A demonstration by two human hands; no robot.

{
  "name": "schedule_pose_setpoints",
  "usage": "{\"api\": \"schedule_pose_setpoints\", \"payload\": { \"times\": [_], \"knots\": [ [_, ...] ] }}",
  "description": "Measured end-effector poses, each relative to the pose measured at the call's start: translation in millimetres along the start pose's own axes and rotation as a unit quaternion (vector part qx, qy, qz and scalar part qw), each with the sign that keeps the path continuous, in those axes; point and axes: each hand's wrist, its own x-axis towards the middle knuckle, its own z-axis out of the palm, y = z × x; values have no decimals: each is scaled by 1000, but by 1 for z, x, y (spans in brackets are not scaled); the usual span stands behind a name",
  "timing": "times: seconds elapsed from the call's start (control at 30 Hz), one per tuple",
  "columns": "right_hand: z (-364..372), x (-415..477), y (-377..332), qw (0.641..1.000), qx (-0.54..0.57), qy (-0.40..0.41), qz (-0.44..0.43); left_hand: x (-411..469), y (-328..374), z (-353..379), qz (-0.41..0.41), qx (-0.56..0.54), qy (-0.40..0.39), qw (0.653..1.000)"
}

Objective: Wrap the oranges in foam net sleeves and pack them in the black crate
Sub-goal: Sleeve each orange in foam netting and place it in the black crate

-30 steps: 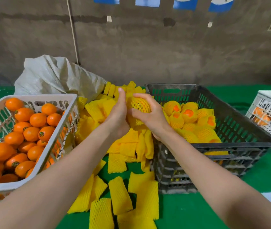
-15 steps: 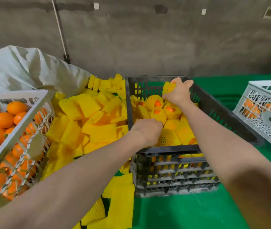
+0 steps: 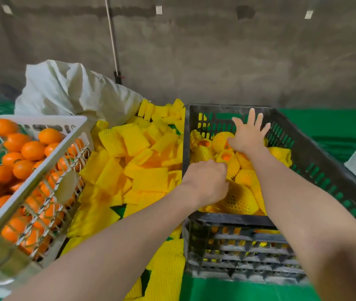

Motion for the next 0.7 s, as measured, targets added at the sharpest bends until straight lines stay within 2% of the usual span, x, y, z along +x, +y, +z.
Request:
{"api": "schedule_pose_setpoints", "payload": {
  "times": [0.1,0.2,0.27,0.33,0.4,0.6,0.7],
  "knots": [
    [-19,-16,-29,998,33,29,-52,-2,0,-3,-30,-2,23,999],
    [-44,-38,-64,985,78,74,-135,-10,-4,-12,-79,-115,105,985],
    [-58,-61,-86,955,130,145,-223,-25,-15,-21,-68,-186,165,966],
    [-69,-89,-107,910,206,212,-290,-48,-34,-30,-23,-199,214,956],
    [-75,-117,-126,879,259,243,-319,-75,-59,-38,11,-189,251,949],
    [-62,-171,-188,854,282,192,-393,-153,-169,-83,-82,-186,288,936],
    [-50,-187,-222,846,280,159,-426,-191,-236,-101,-189,-109,255,942]
  ]
}}
